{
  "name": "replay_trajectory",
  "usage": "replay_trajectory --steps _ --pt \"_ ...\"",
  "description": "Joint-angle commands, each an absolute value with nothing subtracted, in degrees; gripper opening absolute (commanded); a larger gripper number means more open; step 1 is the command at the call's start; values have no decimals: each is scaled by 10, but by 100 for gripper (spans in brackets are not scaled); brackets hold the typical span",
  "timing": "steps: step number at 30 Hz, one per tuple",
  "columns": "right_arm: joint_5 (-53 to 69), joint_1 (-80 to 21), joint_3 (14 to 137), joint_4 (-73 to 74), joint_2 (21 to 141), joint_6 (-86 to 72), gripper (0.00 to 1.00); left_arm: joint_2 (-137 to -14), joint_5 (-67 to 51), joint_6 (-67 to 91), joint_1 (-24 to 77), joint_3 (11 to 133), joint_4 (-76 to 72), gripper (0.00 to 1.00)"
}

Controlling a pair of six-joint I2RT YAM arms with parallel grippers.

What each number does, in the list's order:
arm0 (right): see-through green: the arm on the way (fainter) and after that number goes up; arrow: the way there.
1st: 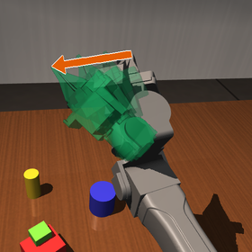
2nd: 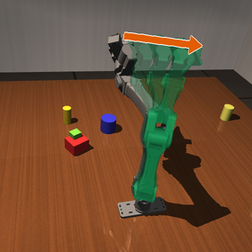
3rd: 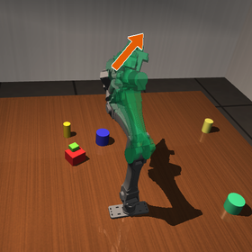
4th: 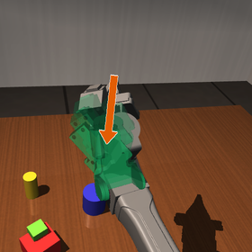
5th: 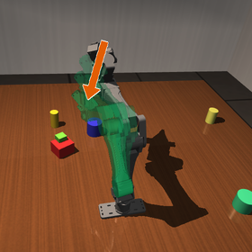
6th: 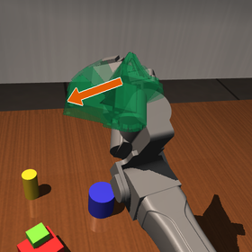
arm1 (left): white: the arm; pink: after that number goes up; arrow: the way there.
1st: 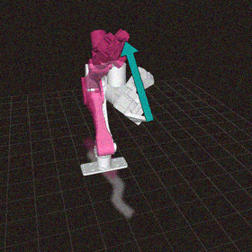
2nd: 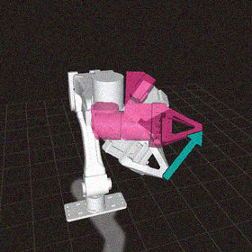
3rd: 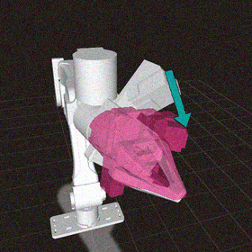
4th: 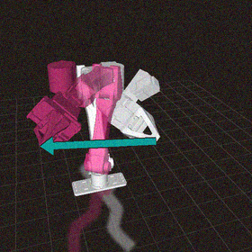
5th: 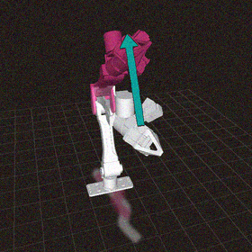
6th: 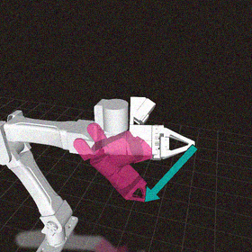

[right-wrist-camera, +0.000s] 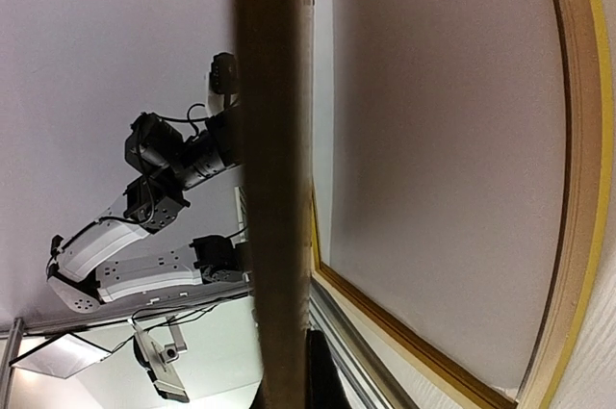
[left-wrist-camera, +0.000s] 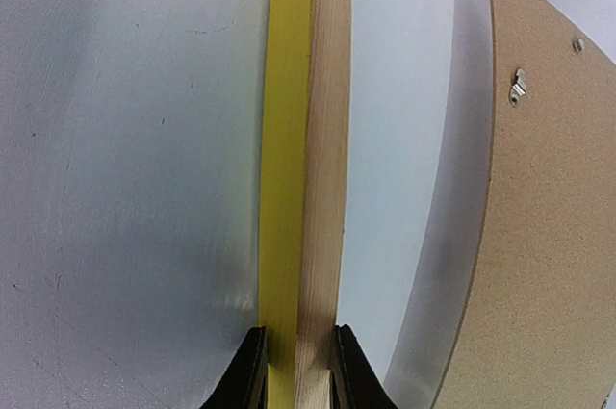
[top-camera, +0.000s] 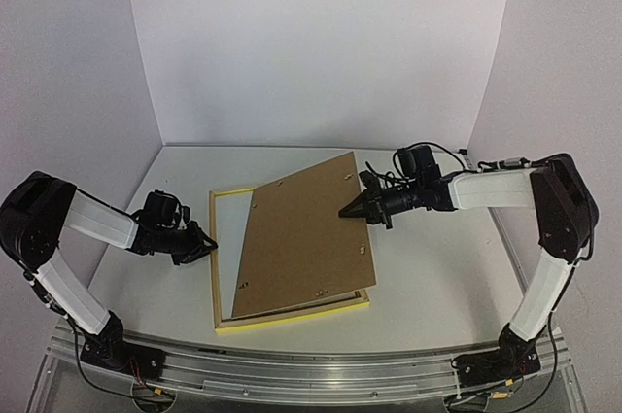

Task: Put the photo into the frame
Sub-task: Place the photo frame item in the photo frame.

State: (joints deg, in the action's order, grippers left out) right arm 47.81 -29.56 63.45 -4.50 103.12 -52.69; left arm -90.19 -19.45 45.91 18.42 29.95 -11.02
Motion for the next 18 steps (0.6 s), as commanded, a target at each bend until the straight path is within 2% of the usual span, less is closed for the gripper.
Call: replay_trajectory --steps 1,18 --pt "569 -298 696 -113 1072 -502 0 -934 -224 445 184 310 -102 5" --pt "584 -291 759 -106 1205 -475 0 -967 -243 411 184 325 -104 6"
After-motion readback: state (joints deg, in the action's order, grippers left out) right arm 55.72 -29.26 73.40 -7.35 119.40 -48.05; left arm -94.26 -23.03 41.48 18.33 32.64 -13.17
